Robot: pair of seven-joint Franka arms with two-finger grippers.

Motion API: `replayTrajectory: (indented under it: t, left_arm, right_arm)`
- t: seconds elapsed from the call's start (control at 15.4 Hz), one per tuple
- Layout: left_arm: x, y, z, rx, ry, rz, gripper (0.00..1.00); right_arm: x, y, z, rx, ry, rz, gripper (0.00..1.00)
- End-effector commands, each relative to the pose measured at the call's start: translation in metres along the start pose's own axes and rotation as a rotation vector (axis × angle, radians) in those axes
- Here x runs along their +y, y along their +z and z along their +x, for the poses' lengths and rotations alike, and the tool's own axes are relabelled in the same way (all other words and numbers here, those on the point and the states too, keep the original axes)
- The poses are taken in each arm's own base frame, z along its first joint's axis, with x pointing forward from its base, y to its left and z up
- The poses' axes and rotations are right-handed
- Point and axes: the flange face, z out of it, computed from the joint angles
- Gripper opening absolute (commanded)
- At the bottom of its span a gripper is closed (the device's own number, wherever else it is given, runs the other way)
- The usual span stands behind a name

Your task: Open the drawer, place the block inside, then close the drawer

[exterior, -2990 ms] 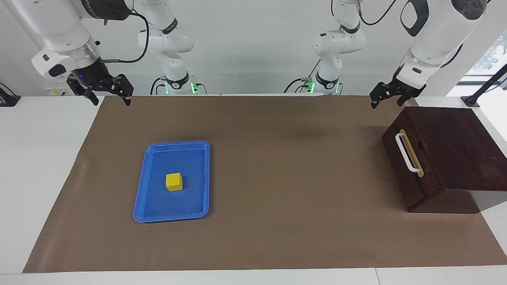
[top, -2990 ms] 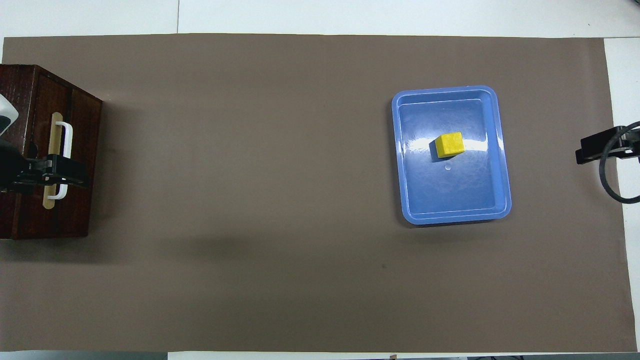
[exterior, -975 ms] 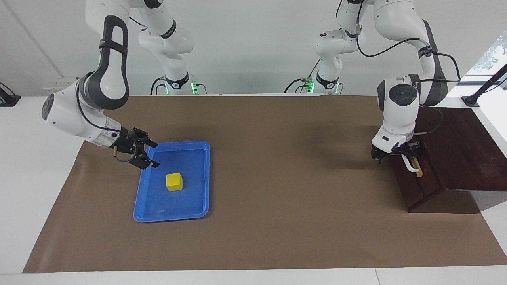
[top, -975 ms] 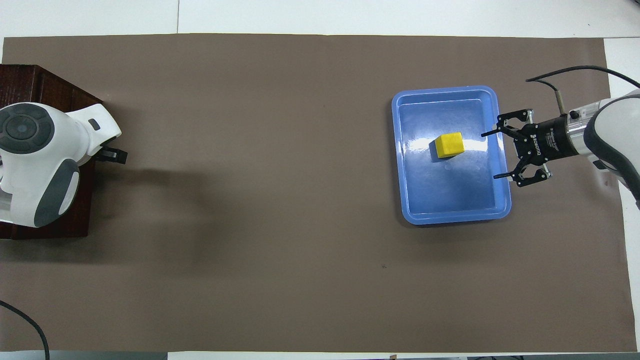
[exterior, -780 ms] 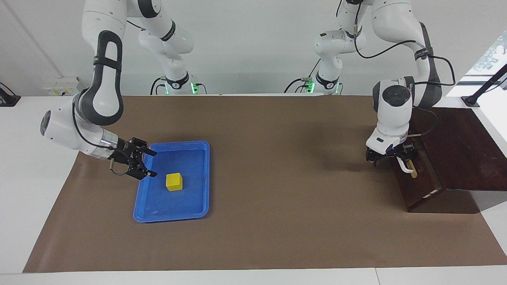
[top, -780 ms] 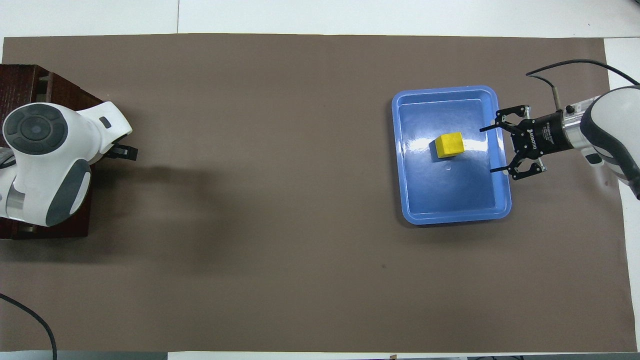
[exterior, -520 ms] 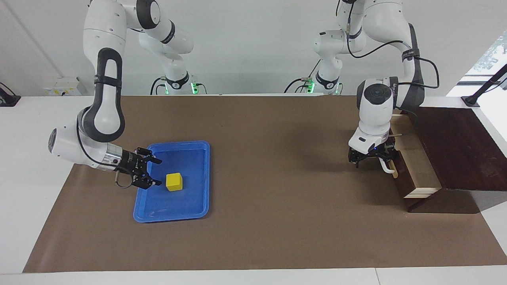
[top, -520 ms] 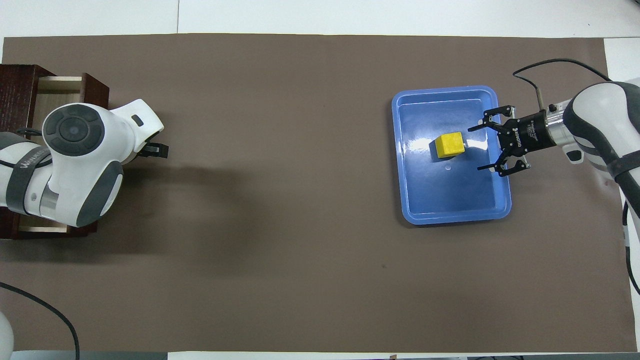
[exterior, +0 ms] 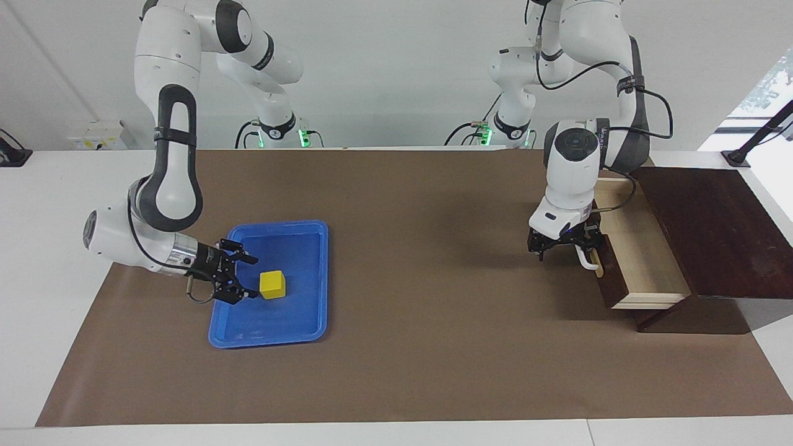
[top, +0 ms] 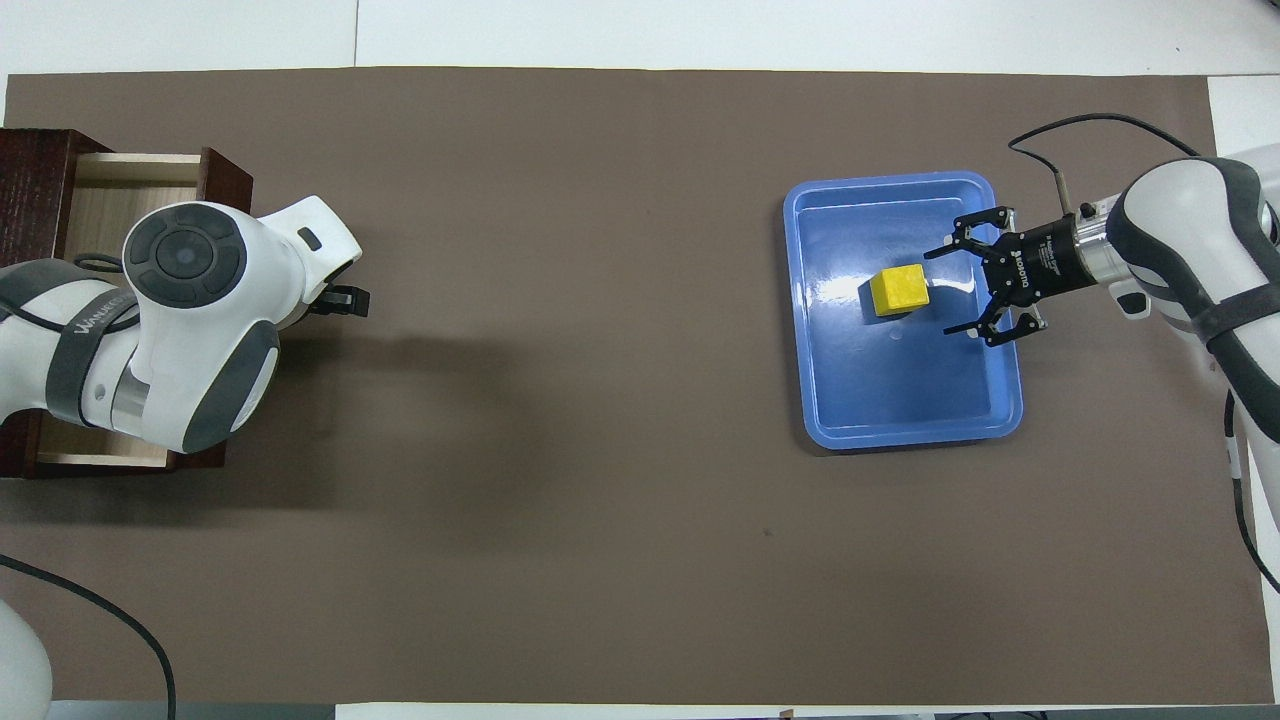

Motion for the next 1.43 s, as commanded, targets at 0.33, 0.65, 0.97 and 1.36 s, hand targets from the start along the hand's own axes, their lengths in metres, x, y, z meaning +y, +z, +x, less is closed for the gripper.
replayTrajectory:
  t: [0.33, 0.65, 0.97, 1.36]
  left_arm:
    - [-0.02, -0.061, 0.029, -0.109, -0.066, 0.012, 1.0]
    - [-0.031, -0.149, 0.02, -0.196, -0.312, -0.131, 1.0]
    - [0.035, -0.189, -0.009, -0.25, -0.638, -0.212, 1.0]
    - [0.093, -0.239, -0.026, -0.28, -1.172, -0.164, 1.0]
  right_arm:
    - [-0.001, 0.02, -0.001, -0.013, 0.021, 0.002, 1.0]
    - [-0.001, 0.021, -0.001, -0.013, 0.0, -0.001, 1.0]
    - [0.001, 0.025, 0.001, -0.009, 0.001, -0.001, 0.36]
    - [-0.002, 0.027, -0.005, -0.006, -0.015, 0.0, 0.0]
